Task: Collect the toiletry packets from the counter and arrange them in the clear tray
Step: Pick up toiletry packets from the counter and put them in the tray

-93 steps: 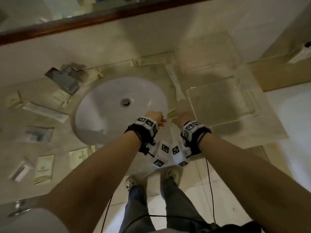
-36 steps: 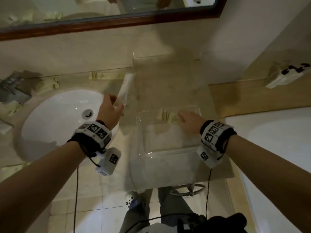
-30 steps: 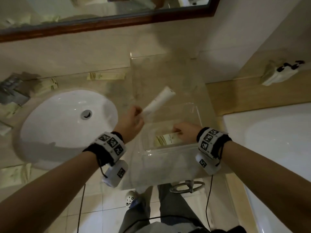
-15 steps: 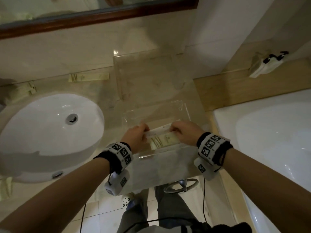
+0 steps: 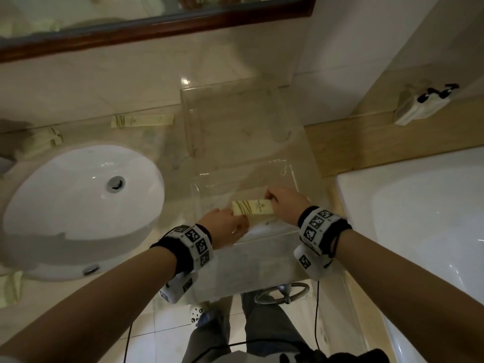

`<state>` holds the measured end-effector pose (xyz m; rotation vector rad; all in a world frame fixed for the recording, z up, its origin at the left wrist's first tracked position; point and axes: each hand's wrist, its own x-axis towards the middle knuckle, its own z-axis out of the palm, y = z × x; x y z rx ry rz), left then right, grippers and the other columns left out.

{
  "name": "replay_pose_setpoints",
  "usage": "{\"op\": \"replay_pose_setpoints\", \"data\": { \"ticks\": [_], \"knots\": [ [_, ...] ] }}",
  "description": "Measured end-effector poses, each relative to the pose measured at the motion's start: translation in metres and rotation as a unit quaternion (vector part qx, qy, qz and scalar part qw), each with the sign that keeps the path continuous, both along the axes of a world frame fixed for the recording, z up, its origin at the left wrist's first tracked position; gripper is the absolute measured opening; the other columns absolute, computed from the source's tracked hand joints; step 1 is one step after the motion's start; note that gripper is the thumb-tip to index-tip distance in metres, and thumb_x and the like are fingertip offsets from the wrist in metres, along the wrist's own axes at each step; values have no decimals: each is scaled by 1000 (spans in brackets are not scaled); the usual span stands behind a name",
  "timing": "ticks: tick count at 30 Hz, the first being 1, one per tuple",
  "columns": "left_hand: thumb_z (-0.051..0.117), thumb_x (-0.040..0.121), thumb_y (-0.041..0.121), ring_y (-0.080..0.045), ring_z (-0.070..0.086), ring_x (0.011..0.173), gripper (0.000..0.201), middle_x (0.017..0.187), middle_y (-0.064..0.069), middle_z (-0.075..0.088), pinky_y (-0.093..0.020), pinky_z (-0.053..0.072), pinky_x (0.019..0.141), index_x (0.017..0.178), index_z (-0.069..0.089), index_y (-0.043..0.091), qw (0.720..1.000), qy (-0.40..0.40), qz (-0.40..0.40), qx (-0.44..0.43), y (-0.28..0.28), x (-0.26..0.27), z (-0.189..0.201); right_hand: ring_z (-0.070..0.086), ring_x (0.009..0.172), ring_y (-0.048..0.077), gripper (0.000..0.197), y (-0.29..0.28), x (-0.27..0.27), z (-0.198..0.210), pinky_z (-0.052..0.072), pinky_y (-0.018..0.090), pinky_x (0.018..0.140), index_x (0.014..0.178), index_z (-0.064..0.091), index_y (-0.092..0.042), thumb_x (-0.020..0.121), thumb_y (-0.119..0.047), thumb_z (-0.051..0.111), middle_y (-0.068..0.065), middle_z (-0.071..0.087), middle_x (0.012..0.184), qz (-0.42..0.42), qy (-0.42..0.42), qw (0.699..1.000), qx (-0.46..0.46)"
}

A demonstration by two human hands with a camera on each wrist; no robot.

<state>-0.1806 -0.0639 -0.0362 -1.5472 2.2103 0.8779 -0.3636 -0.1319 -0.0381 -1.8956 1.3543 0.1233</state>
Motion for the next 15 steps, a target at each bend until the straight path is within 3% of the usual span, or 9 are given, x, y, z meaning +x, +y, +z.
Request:
{"op": "replay_pose_setpoints", "data": {
  "ticks": [2,6,9,13,15],
  "knots": [
    [35,98,34,-28,61,94,31,113,-7,62,-30,44,79,114,58,21,1000,-1,23,5,0,1,1,54,83,20,19,3,6,-4,44,29,67,95,57,-16,92,-12,39,7,62,101,0,2,1000,-1],
    [41,96,32,-22,60,104,28,122,1,60,-33,50,89,119,56,27,995,37,78,45,-1,8,0,57,88,23,15,1,15,-6,48,33,71,100,55,-15,90,-10,45,7,60,104,-5,20,998,-54],
    [46,94,35,-22,61,105,33,123,0,62,-35,51,92,125,51,26,995,30,87,40,0,7,-2,56,98,24,22,0,24,-10,47,33,80,110,54,-14,88,-10,52,6,56,113,51,37,994,-89],
    [38,96,40,-24,62,97,33,113,-3,66,-33,48,84,114,56,19,997,-44,17,-61,2,6,-1,53,104,25,21,6,29,-20,42,33,87,110,57,-14,93,-14,45,6,59,116,93,25,989,-108],
    [38,96,42,-23,61,100,35,114,-1,63,-32,43,85,114,57,19,993,-43,-13,-108,4,8,0,52,107,23,22,7,27,-22,41,35,94,108,59,-15,94,-18,44,5,60,115,90,6,991,-102]
  ]
}}
